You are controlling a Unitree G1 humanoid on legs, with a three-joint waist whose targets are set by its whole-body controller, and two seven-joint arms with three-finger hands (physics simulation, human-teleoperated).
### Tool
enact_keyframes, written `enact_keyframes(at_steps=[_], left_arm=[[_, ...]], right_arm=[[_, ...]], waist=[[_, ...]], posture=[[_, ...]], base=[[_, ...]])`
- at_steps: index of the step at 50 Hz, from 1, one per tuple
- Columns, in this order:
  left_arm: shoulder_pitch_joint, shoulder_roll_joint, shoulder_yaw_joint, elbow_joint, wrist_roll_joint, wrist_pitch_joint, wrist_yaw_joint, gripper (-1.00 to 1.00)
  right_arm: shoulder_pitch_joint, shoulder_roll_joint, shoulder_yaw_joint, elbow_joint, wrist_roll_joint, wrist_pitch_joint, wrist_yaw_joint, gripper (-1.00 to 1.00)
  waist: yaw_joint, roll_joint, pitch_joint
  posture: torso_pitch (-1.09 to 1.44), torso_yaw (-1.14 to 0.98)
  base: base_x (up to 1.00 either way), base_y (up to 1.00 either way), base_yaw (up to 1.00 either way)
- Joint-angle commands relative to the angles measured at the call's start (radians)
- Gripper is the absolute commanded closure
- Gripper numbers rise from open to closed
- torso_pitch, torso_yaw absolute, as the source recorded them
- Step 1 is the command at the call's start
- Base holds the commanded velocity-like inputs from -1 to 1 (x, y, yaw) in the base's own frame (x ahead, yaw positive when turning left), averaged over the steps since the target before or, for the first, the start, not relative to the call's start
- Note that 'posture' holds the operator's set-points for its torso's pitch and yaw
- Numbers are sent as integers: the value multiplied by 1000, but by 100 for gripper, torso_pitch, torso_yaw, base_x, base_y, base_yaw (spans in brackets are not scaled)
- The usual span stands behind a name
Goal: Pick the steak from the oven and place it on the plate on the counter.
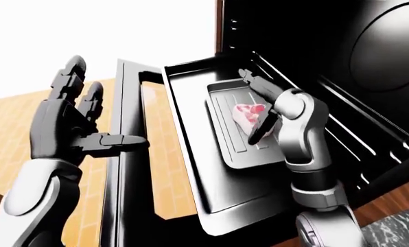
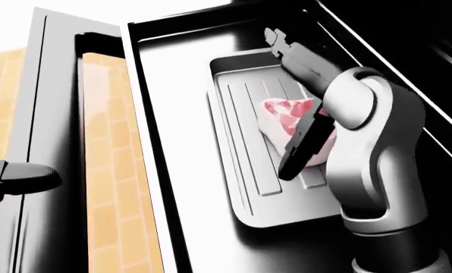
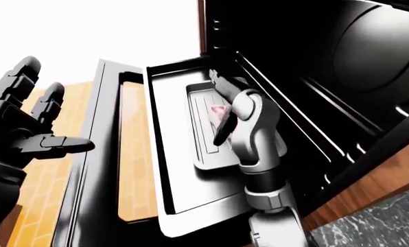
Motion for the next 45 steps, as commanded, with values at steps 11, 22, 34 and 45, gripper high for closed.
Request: enact_keyframes(at_steps=[11, 22, 34, 45], left_arm=[[-23, 9, 24, -10, -22, -49, 6, -100], [-2, 18, 44, -1, -39, -69, 1, -100], [12, 18, 54, 4, -40, -84, -8, -100], [4, 26, 71, -33, -74, -46, 16, -100]], right_arm=[[-98, 1, -23, 241, -164, -136, -163, -100], [-131, 22, -6, 461, -162, -151, -295, -72], [-121, 29, 20, 592, -158, -173, -385, -30], [-94, 39, 5, 254, -221, -129, -223, 100]], waist=[[-11, 6, -29], [-13, 10, -38], [-13, 13, -39], [-10, 7, -37]], posture=[[0, 0], [0, 0], [0, 0], [0, 0]], base=[[0, 0, 0], [0, 0, 0], [0, 0, 0], [0, 0, 0]])
